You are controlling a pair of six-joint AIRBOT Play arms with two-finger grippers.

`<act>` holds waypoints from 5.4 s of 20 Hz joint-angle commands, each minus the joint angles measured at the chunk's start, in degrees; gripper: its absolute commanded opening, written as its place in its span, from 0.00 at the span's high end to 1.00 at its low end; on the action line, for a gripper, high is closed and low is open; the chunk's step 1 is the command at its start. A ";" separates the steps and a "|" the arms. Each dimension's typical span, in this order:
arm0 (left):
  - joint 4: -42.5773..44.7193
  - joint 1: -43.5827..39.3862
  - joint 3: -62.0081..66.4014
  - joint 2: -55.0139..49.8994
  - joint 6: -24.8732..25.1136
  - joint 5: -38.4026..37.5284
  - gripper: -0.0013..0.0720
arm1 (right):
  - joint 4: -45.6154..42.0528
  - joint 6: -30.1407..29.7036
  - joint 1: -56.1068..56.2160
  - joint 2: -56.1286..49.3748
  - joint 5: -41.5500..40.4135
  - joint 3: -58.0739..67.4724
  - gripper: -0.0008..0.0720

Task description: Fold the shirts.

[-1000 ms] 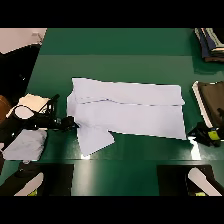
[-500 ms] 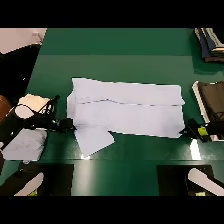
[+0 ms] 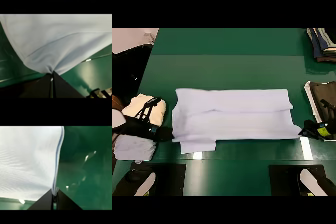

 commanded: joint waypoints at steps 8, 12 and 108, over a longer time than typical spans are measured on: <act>1.44 0.04 7.80 -8.59 2.03 14.12 0.95 | 1.57 1.53 5.95 -4.70 -0.92 14.34 0.97; 1.38 0.07 9.35 -21.03 5.16 24.96 0.95 | 1.68 1.55 12.92 -19.96 -6.47 23.87 0.96; 0.61 8.83 41.35 -23.58 3.45 18.25 0.95 | 43.60 -12.35 53.83 -58.40 -19.28 48.09 0.96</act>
